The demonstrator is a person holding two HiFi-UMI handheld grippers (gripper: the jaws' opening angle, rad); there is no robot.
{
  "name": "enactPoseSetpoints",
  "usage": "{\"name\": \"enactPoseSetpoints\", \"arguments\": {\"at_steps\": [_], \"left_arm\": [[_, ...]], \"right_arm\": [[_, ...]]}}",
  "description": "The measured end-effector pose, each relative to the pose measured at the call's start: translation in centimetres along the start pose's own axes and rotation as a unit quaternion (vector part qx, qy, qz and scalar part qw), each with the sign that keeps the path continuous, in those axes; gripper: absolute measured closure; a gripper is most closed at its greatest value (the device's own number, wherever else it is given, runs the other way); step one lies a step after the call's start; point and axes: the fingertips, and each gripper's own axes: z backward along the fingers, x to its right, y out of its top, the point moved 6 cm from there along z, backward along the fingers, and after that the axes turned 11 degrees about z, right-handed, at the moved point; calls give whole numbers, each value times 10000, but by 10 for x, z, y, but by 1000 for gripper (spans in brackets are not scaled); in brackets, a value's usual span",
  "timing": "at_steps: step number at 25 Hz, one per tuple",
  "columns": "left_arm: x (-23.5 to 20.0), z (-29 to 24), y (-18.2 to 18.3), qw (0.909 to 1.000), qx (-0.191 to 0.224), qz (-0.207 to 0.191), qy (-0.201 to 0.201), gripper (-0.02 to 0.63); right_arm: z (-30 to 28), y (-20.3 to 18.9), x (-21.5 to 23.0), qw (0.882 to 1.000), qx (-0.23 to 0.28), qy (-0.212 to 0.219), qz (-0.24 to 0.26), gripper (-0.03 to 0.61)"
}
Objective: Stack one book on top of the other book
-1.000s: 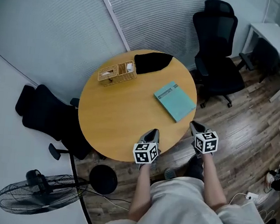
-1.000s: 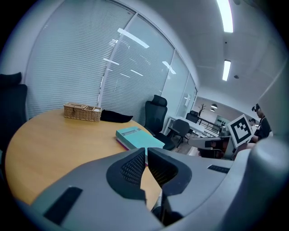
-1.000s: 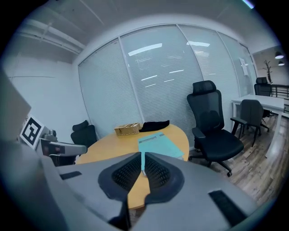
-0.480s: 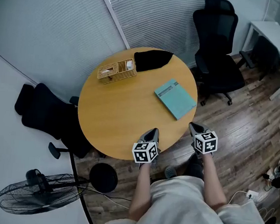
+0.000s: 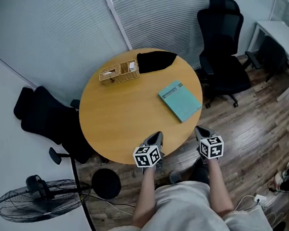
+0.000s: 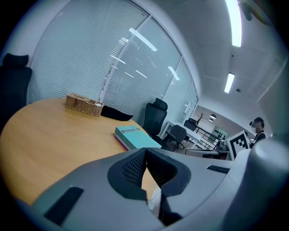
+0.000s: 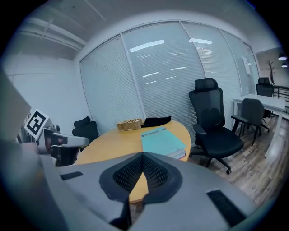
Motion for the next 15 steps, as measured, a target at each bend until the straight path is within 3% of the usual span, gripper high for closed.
{"name": "enactPoseSetpoints", "arguments": {"at_steps": [15], "left_arm": [[-2, 7, -1, 10000, 11, -72, -31, 586]], "right_arm": [[-4, 1, -8, 9999, -50, 77, 77, 558]]}}
